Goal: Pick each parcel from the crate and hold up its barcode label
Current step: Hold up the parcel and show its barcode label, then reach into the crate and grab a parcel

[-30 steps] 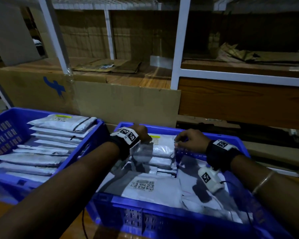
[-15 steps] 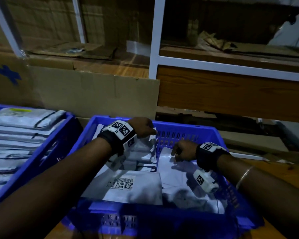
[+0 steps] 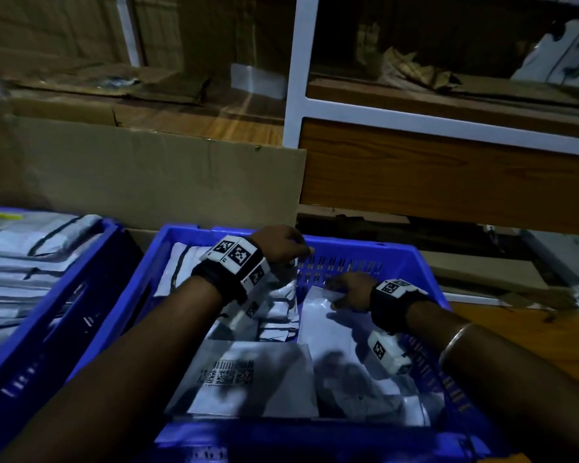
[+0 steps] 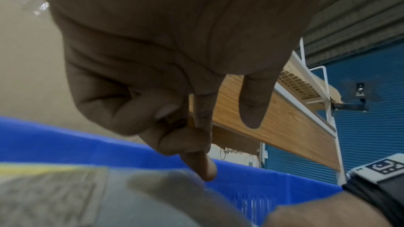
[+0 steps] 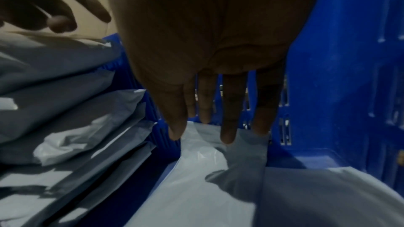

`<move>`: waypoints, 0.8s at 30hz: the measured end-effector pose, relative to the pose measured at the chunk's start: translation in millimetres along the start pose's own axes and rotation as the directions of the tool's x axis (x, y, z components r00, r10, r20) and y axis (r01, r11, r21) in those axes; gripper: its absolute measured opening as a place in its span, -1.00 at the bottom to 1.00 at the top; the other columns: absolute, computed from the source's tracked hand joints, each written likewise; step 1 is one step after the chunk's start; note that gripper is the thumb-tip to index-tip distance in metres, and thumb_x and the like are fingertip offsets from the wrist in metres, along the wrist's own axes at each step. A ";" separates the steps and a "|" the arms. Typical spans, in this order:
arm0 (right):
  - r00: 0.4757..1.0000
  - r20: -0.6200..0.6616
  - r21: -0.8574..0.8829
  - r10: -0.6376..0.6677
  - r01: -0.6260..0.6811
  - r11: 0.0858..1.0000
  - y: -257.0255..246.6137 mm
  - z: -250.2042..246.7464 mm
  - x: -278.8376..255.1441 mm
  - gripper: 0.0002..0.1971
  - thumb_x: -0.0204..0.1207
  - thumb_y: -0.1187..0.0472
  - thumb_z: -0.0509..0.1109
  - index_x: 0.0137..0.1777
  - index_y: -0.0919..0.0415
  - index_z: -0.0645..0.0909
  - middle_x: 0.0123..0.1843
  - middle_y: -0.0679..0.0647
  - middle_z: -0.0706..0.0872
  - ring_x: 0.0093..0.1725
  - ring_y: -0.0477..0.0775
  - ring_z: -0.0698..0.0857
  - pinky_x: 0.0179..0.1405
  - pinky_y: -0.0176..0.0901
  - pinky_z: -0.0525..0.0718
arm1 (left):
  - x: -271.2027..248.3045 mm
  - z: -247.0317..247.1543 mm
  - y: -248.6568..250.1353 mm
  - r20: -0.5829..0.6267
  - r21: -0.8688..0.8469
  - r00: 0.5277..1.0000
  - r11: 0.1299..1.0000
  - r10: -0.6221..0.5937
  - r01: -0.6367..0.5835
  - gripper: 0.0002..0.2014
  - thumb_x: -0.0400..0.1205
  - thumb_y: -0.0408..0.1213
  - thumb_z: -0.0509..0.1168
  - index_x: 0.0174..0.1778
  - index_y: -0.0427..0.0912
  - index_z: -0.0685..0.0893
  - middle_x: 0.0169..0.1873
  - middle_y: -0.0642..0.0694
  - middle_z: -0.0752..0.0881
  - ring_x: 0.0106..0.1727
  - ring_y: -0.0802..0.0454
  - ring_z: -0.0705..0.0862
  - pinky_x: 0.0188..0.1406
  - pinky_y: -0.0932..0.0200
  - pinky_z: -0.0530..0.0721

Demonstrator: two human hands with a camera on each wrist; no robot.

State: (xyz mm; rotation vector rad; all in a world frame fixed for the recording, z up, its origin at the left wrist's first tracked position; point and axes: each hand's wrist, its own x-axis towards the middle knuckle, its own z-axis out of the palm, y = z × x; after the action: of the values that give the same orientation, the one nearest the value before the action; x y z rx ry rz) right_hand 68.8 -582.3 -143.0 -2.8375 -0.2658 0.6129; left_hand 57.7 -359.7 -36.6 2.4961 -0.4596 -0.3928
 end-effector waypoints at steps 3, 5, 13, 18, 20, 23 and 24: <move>1.000 -0.008 0.011 -0.025 0.025 1.000 -5.0 -0.7 2.3 -0.46 0.52 0.24 0.52 0.50 0.24 0.51 0.44 0.14 0.63 0.45 0.13 0.58 0.41 -0.14 0.49 | 2.7 -2.2 -4.8 0.001 -0.033 1.000 0.999 0.002 -0.002 -0.64 0.66 0.03 0.29 0.24 -0.11 0.70 0.01 -0.18 0.80 0.16 -0.06 0.69 0.12 0.15 0.55; 1.000 0.019 -0.032 -0.016 0.016 0.999 -11.5 -0.5 1.1 -0.50 0.53 0.23 0.49 0.46 0.25 0.54 0.41 0.15 0.65 0.40 0.16 0.61 0.39 -0.06 0.55 | 2.8 -3.3 -8.3 0.009 -0.047 1.000 0.999 0.005 -0.005 -0.65 0.66 0.04 0.29 0.23 -0.10 0.70 -0.07 -0.14 0.81 0.10 -0.01 0.70 0.10 0.17 0.56; 0.995 0.104 -0.212 -0.001 0.024 0.977 -17.9 10.4 10.1 -0.74 0.39 0.13 0.46 0.09 0.07 0.64 0.07 0.04 0.73 0.10 0.15 0.71 0.13 0.06 0.70 | -0.5 0.0 -20.6 -0.049 -0.117 0.999 0.993 0.002 -0.008 -0.67 0.64 -0.01 0.34 0.20 -0.15 0.72 -0.07 -0.18 0.80 0.10 -0.05 0.71 0.10 0.16 0.59; 0.992 0.125 -0.265 0.017 0.017 0.964 -19.9 21.8 12.3 -0.89 0.42 0.20 0.46 -0.07 0.16 0.73 -0.04 0.13 0.73 -0.07 0.18 0.72 -0.11 -0.14 0.64 | 1.7 2.9 -28.7 -0.079 -0.130 0.997 0.991 0.006 -0.017 -0.71 0.62 0.01 0.37 0.11 -0.11 0.73 -0.25 -0.07 0.75 -0.06 0.01 0.69 0.00 0.18 0.58; 0.995 0.100 -0.272 -0.023 0.050 0.961 -16.1 25.6 15.8 -0.85 0.43 0.18 0.48 -0.02 0.16 0.75 0.04 0.14 0.71 -0.01 0.19 0.71 -0.05 -0.15 0.60 | 2.3 3.1 -31.3 -0.082 -0.136 0.997 0.991 0.005 -0.016 -0.72 0.61 0.02 0.36 0.10 -0.09 0.73 -0.27 -0.05 0.74 -0.08 0.04 0.69 -0.02 0.19 0.58; 0.993 0.107 -0.285 -0.057 0.085 0.955 -13.9 28.5 17.0 -0.82 0.45 0.17 0.46 0.02 0.18 0.73 0.09 0.16 0.67 0.04 0.20 0.69 0.07 -0.05 0.65 | 2.6 3.2 -34.9 -0.091 -0.125 0.996 0.992 0.003 -0.015 -0.69 0.61 0.05 0.36 0.12 -0.07 0.73 -0.25 -0.03 0.74 -0.02 0.01 0.71 0.01 0.18 0.60; 0.991 0.125 -0.287 -0.042 0.077 0.955 -14.5 29.1 13.8 -0.79 0.48 0.18 0.44 0.08 0.21 0.72 0.16 0.20 0.66 0.10 0.22 0.67 0.13 -0.05 0.64 | 2.6 3.2 -35.5 -0.093 -0.121 0.996 0.993 0.005 -0.016 -0.69 0.61 0.05 0.36 0.13 -0.07 0.72 -0.25 -0.03 0.74 -0.01 0.01 0.72 0.02 0.17 0.60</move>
State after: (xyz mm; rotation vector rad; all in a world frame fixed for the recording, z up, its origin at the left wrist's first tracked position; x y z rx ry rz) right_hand 66.9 -560.1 -170.4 -3.0618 -0.4990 0.7892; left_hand 67.2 -334.5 -60.1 2.3816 -0.3999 -0.2902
